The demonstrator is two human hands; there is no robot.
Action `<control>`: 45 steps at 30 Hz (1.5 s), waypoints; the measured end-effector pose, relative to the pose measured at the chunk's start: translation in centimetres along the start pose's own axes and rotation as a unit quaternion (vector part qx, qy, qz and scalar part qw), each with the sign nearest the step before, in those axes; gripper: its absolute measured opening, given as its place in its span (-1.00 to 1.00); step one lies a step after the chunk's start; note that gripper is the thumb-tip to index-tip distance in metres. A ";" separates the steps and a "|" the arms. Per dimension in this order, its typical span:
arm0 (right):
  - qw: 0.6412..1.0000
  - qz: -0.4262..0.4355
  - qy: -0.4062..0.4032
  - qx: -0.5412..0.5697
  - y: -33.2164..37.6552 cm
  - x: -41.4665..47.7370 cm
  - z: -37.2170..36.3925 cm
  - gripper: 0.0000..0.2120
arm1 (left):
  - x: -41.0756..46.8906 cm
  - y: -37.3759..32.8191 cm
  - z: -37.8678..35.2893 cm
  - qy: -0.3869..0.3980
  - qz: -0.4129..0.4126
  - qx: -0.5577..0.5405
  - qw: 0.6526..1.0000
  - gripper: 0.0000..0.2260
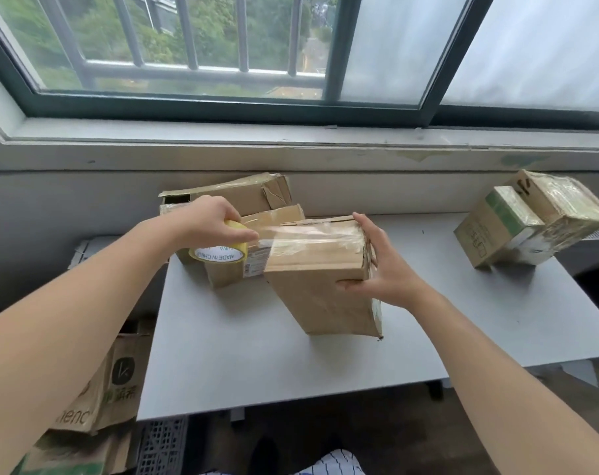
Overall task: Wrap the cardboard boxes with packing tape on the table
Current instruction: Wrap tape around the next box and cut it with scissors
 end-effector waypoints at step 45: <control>0.935 -0.300 -0.132 -0.135 -6.4 -5.0 6.4 -0.56 | 7.7 -11.7 -11.6 0.169 -0.199 -0.196 0.945 -0.68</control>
Point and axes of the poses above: each hand's wrist, its own x-axis towards the middle knuckle, its own z-axis out of the back of the hand, y = z × x, the point moved 8 cm from there along x, towards the middle knuckle, and after that the axes turned 8 degrees about y, right-handed, at the moved point
